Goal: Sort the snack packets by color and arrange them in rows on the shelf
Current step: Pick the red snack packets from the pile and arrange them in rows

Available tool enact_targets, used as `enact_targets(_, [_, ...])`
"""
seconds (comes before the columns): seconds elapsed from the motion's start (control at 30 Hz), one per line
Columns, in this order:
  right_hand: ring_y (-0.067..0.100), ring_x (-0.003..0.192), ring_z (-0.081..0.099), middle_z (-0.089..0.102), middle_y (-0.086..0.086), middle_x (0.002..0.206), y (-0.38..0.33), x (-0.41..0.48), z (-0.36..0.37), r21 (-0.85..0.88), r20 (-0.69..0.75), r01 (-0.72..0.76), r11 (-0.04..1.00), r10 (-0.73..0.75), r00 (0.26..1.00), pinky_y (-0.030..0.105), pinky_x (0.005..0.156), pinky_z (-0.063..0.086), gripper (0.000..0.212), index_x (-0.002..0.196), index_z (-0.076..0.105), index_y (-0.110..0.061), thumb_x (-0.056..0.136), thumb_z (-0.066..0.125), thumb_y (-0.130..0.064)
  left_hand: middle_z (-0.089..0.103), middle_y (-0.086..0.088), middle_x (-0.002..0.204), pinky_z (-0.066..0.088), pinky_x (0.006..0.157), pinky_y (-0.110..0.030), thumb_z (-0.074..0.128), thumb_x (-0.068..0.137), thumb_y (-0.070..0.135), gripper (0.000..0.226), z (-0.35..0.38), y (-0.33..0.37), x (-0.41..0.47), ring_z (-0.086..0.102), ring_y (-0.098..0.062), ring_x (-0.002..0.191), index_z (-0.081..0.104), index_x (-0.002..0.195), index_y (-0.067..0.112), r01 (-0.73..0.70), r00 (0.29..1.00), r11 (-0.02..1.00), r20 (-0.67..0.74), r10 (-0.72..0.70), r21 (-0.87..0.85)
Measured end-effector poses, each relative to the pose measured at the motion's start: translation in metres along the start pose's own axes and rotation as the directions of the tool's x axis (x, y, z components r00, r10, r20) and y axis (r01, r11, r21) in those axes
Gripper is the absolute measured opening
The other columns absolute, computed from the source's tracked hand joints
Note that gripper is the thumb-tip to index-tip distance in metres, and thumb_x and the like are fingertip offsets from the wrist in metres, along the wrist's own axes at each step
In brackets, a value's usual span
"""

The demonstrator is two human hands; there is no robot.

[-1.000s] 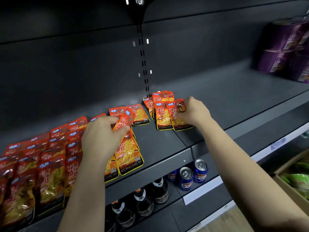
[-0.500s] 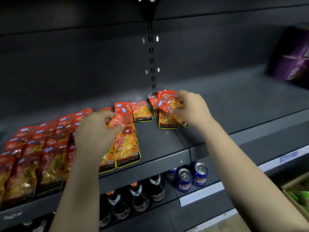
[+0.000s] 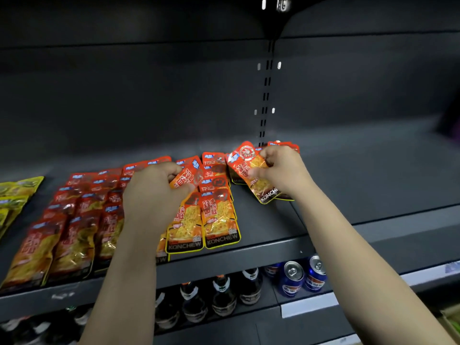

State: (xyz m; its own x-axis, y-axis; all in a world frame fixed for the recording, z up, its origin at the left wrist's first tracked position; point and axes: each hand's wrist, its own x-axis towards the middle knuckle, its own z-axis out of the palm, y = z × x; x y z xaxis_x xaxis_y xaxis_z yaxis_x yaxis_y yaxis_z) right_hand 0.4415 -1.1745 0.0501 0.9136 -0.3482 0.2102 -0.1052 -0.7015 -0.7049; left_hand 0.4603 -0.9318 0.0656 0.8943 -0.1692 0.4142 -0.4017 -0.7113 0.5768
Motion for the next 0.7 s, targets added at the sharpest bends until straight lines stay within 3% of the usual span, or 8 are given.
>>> enact_targets(0.1, [0.022, 0.066, 0.058, 0.06, 0.004, 0.072, 0.002, 0.012, 0.014, 0.044, 0.015, -0.086, 0.995, 0.085, 0.996, 0.033, 0.061, 0.045, 0.035, 0.082, 0.056, -0.01, 0.071, 0.085, -0.026, 0.062, 0.006, 0.065, 0.048, 0.064, -0.035, 0.078, 0.075, 0.032, 0.019, -0.001, -0.006, 0.001, 0.058, -0.018, 0.067, 0.065, 0.073, 0.018, -0.004, 1.0, 1.0, 0.009, 0.004, 0.01])
enact_targets(0.2, [0.027, 0.075, 0.064, 0.063, 0.006, 0.077, 0.003, 0.021, 0.026, 0.089, 0.045, -0.149, 0.985, 0.145, 0.988, 0.042, 0.073, 0.055, 0.035, 0.086, 0.056, -0.011, 0.07, 0.086, -0.021, 0.064, 0.005, 0.072, 0.049, 0.069, -0.037, 0.077, 0.076, 0.031, 0.019, -0.002, -0.011, 0.001, 0.061, -0.021, 0.075, 0.068, 0.081, 0.015, -0.009, 1.0, 0.999, 0.013, 0.008, 0.032])
enact_targets(0.27, [0.024, 0.074, 0.057, 0.055, 0.0, 0.069, 0.002, 0.026, 0.029, 0.045, 0.054, -0.162, 0.986, 0.159, 0.986, 0.036, 0.072, 0.049, 0.033, 0.087, 0.057, -0.008, 0.072, 0.085, -0.02, 0.058, 0.011, 0.07, 0.046, 0.07, -0.034, 0.077, 0.077, 0.03, 0.019, -0.002, -0.012, 0.0, 0.059, -0.019, 0.076, 0.069, 0.085, 0.014, -0.014, 1.0, 1.0, 0.006, 0.014, 0.022])
enact_targets(0.33, [0.022, 0.071, 0.051, 0.05, -0.001, 0.065, 0.001, 0.029, 0.03, -0.069, 0.056, -0.153, 0.986, 0.157, 0.986, 0.031, 0.061, 0.039, 0.031, 0.079, 0.056, -0.008, 0.075, 0.083, -0.023, 0.055, 0.014, 0.067, 0.043, 0.067, -0.031, 0.078, 0.077, 0.029, 0.018, -0.003, -0.012, 0.0, 0.057, -0.016, 0.073, 0.069, 0.083, 0.015, -0.026, 1.0, 1.0, 0.003, 0.026, 0.014])
enact_targets(0.4, [0.021, 0.061, 0.044, 0.043, 0.001, 0.061, 0.0, 0.03, 0.032, -0.173, 0.029, -0.148, 0.974, 0.155, 0.987, 0.031, 0.05, 0.028, 0.041, 0.065, 0.046, -0.011, 0.076, 0.082, -0.027, 0.057, 0.014, 0.068, 0.043, 0.066, -0.031, 0.078, 0.077, 0.029, 0.018, -0.002, -0.012, 0.001, 0.057, -0.014, 0.072, 0.069, 0.083, 0.015, -0.025, 1.0, 1.0, 0.008, 0.025, 0.006])
enact_targets(0.47, [0.02, 0.056, 0.044, 0.045, 0.002, 0.059, 0.001, 0.032, 0.036, -0.235, 0.008, -0.138, 0.962, 0.144, 0.99, 0.03, 0.048, 0.027, 0.045, 0.063, 0.043, -0.011, 0.076, 0.081, -0.03, 0.063, 0.009, 0.071, 0.047, 0.068, -0.035, 0.078, 0.077, 0.029, 0.019, -0.001, -0.013, 0.002, 0.059, -0.017, 0.074, 0.068, 0.083, 0.014, -0.022, 1.0, 1.0, 0.012, 0.021, 0.005])
enact_targets(0.57, [0.027, 0.078, 0.063, 0.067, 0.007, 0.077, 0.001, 0.036, 0.043, -0.295, -0.006, -0.148, 0.944, 0.153, 0.988, 0.03, 0.061, 0.045, 0.035, 0.084, 0.063, -0.007, 0.076, 0.08, -0.036, 0.064, 0.007, 0.069, 0.049, 0.066, -0.036, 0.078, 0.076, 0.03, 0.017, 0.0, -0.015, 0.003, 0.06, -0.015, 0.069, 0.067, 0.077, 0.017, -0.023, 0.999, 1.0, 0.022, 0.024, -0.014])
enact_targets(0.7, [0.032, 0.111, 0.052, 0.067, 0.01, 0.101, 0.003, 0.035, 0.046, -0.374, -0.03, -0.135, 0.918, 0.134, 0.991, 0.039, 0.082, 0.049, 0.042, 0.101, 0.062, -0.008, 0.079, 0.077, -0.041, 0.065, 0.005, 0.071, 0.05, 0.068, -0.038, 0.077, 0.076, 0.031, 0.018, 0.002, -0.014, 0.002, 0.061, -0.019, 0.073, 0.068, 0.079, 0.016, -0.023, 1.0, 1.0, 0.016, 0.023, -0.007])
